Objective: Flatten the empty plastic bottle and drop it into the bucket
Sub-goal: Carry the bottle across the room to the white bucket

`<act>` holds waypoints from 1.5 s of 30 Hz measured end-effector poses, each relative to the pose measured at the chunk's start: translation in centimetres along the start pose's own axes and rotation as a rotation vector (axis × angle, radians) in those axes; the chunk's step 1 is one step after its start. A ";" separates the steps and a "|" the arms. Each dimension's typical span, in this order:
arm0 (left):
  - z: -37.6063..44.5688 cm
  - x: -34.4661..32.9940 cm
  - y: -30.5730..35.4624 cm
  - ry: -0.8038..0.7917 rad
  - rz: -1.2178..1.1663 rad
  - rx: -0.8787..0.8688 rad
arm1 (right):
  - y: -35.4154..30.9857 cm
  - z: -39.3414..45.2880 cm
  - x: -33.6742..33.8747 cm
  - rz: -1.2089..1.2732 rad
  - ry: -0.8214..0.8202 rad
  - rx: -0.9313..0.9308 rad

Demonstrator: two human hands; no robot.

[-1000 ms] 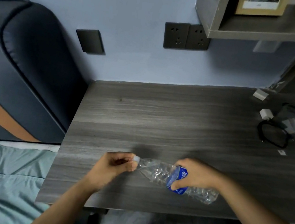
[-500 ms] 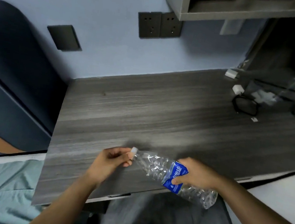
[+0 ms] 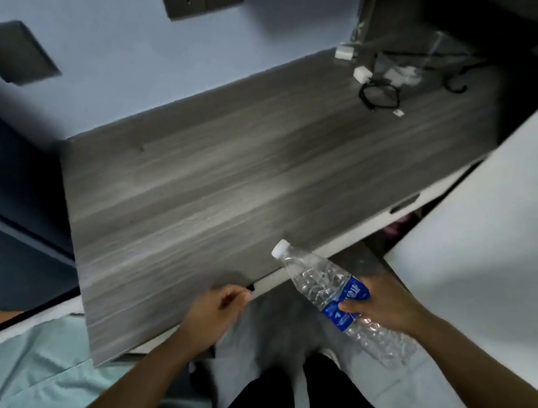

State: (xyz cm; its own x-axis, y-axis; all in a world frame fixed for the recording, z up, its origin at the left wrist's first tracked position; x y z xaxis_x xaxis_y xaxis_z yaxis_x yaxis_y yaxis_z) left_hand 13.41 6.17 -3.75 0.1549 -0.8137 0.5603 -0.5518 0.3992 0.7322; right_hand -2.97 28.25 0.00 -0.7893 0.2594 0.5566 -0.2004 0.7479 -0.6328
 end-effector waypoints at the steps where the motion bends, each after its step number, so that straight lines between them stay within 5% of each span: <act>1: -0.2 -0.6 -0.2 -0.046 0.044 -0.019 | 0.9 -0.8 -0.4 0.031 0.001 -0.033; 6: -0.7 -3.3 -0.9 -0.188 0.240 -0.068 | 5.5 -4.7 -2.1 0.194 0.060 -0.131; 14: -1.6 -7.8 -3.3 -0.376 0.372 0.086 | 14.3 -11.2 -5.5 0.438 0.130 -0.441; 27: 1.6 -14.5 -2.5 -0.493 0.555 0.069 | 23.4 -20.7 -11.1 0.594 0.323 -0.736; 45: 10.5 -23.4 10.0 -0.943 1.058 -0.577 | 16.9 -25.0 -26.3 0.965 0.521 -1.325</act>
State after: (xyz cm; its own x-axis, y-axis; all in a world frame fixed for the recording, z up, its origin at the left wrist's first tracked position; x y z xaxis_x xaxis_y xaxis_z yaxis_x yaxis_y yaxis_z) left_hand -4.36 24.82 -13.60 -0.7765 0.0665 0.6266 0.3477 0.8746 0.3380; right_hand 28.90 49.36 -11.85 -0.0160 0.8392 0.5437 0.9870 0.1001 -0.1255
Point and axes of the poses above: each hand's wrist, its own z-axis towards the middle knuckle, its own x-axis out of the back of the hand, y = z × x, the point moved 1 cm from there along z, towards the middle knuckle, and after that the axes turned 5 degrees about z, right-handed, at the moved point
